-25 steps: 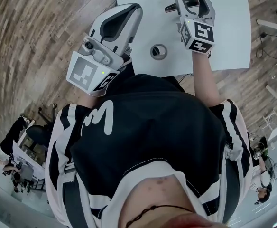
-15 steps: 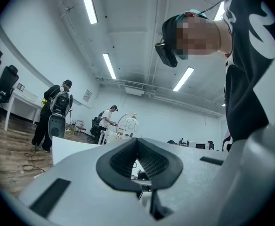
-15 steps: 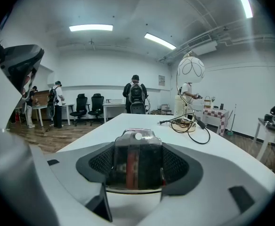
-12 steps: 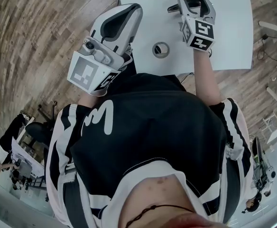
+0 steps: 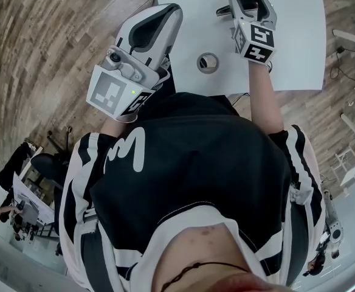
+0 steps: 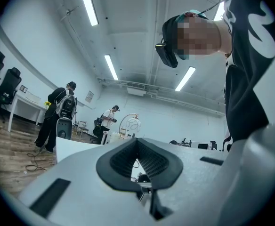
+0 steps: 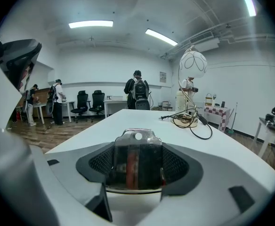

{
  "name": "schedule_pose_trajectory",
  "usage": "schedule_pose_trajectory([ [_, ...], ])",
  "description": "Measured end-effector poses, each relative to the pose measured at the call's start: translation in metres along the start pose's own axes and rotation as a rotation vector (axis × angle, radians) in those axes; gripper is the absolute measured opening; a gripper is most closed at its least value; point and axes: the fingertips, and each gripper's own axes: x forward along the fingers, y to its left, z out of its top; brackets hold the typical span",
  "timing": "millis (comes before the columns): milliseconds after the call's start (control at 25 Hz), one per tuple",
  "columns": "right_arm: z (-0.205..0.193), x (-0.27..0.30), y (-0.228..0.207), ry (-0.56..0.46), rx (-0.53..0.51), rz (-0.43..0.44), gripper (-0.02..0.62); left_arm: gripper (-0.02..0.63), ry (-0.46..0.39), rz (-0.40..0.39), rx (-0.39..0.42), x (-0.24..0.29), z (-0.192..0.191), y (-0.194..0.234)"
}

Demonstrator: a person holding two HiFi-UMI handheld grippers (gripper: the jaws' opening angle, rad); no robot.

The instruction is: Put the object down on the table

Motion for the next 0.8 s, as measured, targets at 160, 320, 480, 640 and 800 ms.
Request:
schedule_pose_trajectory([
  [160, -0.002, 0.002, 0.0, 0.012, -0.001, 0.002, 0.288, 0.005, -0.012, 0.007, 0.0, 0.001, 0.004, 0.001],
  [320, -0.006, 0.006, -0.004, 0.022, 0.003, 0.007, 0.288, 0.005, -0.023, 0.007, 0.002, 0.006, 0.006, 0.001],
  [480, -0.011, 0.006, -0.001, 0.035, 0.005, 0.013, 0.288, 0.005, -0.022, 0.004, 0.001, 0.005, 0.006, 0.0],
  [640, -0.015, 0.008, 0.0, 0.049, 0.022, 0.022, 0.288, 0.005, -0.022, 0.004, -0.002, 0.007, 0.007, 0.0],
  [800, -0.017, 0.01, 0.0, 0.059, 0.04, 0.029, 0.288, 0.005, -0.021, 0.007, -0.007, 0.008, 0.007, 0.001],
])
